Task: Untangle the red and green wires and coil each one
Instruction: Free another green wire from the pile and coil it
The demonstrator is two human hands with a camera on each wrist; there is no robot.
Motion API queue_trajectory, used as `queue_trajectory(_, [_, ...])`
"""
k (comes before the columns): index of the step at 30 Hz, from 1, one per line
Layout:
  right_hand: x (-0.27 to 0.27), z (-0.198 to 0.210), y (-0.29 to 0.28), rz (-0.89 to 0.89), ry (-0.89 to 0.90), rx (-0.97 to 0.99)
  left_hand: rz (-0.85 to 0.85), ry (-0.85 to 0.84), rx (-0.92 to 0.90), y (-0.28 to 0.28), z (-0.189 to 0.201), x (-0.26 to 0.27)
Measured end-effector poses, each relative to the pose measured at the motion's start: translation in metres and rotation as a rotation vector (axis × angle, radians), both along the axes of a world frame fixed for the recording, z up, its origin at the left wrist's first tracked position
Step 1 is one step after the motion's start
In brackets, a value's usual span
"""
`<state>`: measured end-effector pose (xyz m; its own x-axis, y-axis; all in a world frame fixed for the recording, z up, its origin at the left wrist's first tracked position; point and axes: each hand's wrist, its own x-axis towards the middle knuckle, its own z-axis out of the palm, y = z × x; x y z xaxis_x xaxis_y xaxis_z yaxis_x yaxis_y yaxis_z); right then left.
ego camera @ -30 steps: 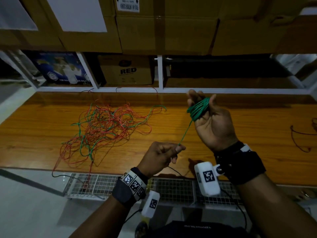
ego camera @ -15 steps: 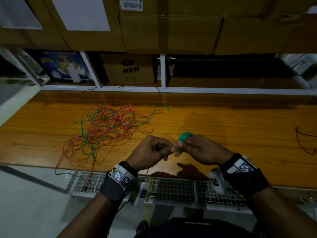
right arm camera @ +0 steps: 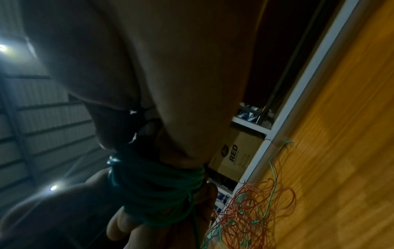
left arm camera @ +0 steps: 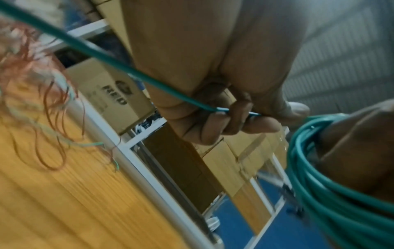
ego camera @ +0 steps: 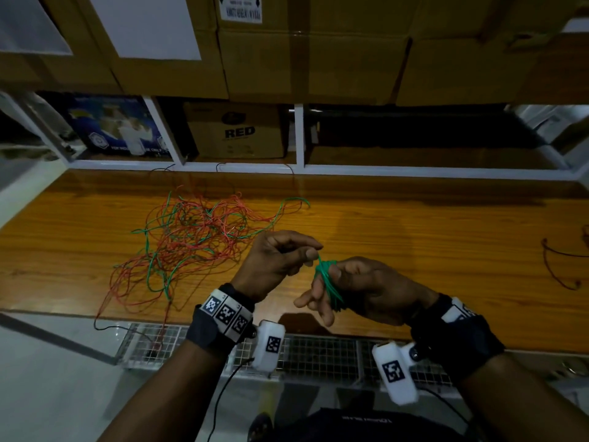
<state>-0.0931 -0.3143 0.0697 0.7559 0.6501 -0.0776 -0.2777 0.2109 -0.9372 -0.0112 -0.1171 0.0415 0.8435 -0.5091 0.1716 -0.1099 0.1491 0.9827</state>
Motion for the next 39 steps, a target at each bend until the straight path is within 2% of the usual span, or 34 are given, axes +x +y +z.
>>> queue_trajectory(5, [-0.002, 0.004, 0.007, 0.011, 0.065, 0.172, 0.002, 0.022, -0.069, -0.004, 0.002, 0.002])
queue_trajectory(7, [-0.002, 0.008, 0.007, -0.068, 0.101, 0.253, 0.014, 0.045, -0.089, -0.009, 0.002, -0.002])
queue_trajectory(10, [0.001, 0.019, 0.011, -0.259, 0.166, 0.492, 0.066, 0.09, -0.061, -0.021, -0.005, -0.01])
queue_trajectory(12, [0.009, 0.027, 0.014, -0.458, 0.193, 0.622, 0.061, 0.061, -0.003, -0.028, -0.01, -0.017])
queue_trajectory(14, [0.021, 0.03, 0.012, -0.692, 0.148, 0.635, 0.009, -0.017, 0.103, -0.033, -0.014, -0.025])
queue_trajectory(15, [0.027, 0.03, 0.01, -0.795, 0.066, 0.543, -0.01, -0.054, 0.169, -0.034, -0.016, -0.03])
queue_trajectory(16, [0.032, 0.025, 0.005, -0.888, -0.041, 0.361, -0.021, -0.094, 0.231, -0.034, -0.019, -0.033])
queue_trajectory(18, [0.039, 0.012, -0.001, -0.996, -0.29, -0.248, -0.018, -0.192, 0.336, -0.03, -0.021, -0.037])
queue_trajectory(19, [0.04, 0.008, -0.003, -0.987, -0.416, -0.571, -0.011, -0.239, 0.391, -0.028, -0.019, -0.038])
queue_trajectory(20, [0.039, 0.003, -0.004, -0.924, -0.525, -0.841, -0.003, -0.281, 0.445, -0.026, -0.016, -0.038])
queue_trajectory(21, [0.037, -0.003, -0.006, -0.826, -0.586, -1.026, 0.009, -0.325, 0.495, -0.023, -0.012, -0.036])
queue_trajectory(22, [0.034, -0.008, -0.007, -0.712, -0.602, -1.12, 0.025, -0.368, 0.534, -0.019, -0.009, -0.033])
queue_trajectory(23, [0.03, -0.013, -0.009, -0.601, -0.581, -1.13, 0.049, -0.411, 0.569, -0.015, -0.005, -0.029])
queue_trajectory(25, [0.023, -0.022, -0.012, -0.411, -0.526, -1.023, 0.074, -0.486, 0.616, -0.004, 0.001, -0.019])
queue_trajectory(27, [0.016, -0.019, -0.014, -0.279, -0.46, -0.916, 0.028, -0.483, 0.596, 0.004, 0.006, -0.012])
queue_trajectory(30, [0.007, -0.009, -0.015, -0.147, -0.258, -0.708, -0.016, -0.367, 0.462, 0.01, 0.013, -0.007])
queue_trajectory(33, [-0.002, -0.005, -0.015, -0.022, -0.177, -0.485, -0.028, -0.358, 0.351, 0.011, 0.02, -0.002])
queue_trajectory(36, [-0.009, 0.0, -0.012, 0.05, -0.115, -0.241, -0.061, -0.295, 0.227, 0.007, 0.021, -0.001])
queue_trajectory(39, [-0.014, 0.007, -0.009, -0.016, -0.001, 0.085, -0.055, -0.136, 0.065, -0.002, 0.008, -0.008])
